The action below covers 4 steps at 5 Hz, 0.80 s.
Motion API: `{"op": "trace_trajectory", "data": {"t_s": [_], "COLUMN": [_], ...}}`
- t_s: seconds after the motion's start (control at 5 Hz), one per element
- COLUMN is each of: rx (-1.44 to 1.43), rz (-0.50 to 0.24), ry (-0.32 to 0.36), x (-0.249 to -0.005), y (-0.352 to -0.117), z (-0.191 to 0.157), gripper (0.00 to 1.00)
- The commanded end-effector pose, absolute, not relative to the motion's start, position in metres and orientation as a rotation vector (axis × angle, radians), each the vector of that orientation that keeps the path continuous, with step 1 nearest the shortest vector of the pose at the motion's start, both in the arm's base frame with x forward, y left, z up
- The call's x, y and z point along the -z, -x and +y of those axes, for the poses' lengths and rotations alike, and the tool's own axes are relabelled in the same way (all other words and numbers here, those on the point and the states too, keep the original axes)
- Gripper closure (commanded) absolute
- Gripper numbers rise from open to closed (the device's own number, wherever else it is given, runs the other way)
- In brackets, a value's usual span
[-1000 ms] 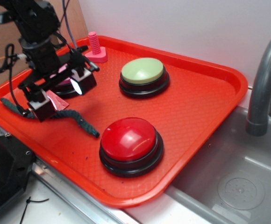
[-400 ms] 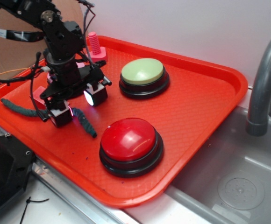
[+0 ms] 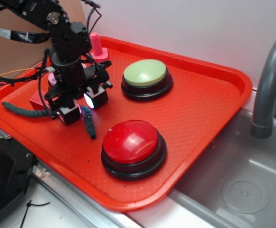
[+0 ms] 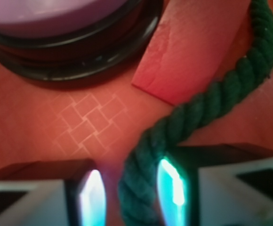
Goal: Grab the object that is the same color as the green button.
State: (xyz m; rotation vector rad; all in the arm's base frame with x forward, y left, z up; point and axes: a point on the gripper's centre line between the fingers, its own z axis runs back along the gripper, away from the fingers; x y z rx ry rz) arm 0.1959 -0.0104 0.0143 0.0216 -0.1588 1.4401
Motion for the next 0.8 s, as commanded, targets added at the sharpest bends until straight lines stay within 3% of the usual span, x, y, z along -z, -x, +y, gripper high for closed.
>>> {"op": "trace_trajectory", "data": {"t_s": [0.0,0.2,0.4,0.6], "rx": [-1.394,-1.298,-1.114,-0.935], "rz": [-0.179,-0.153,-0.083,-0.070], "ry": [-0.007,-0.025,-0.031,-0.017], "x": [-0.018,-0.027,-0.056,-0.091], "y": [-0.191,-0.193,-0.195,-0.193], "z": [-0.007,-0.008,-0.006,0.002], "gripper": [1.00,1.00,1.00,1.00]}}
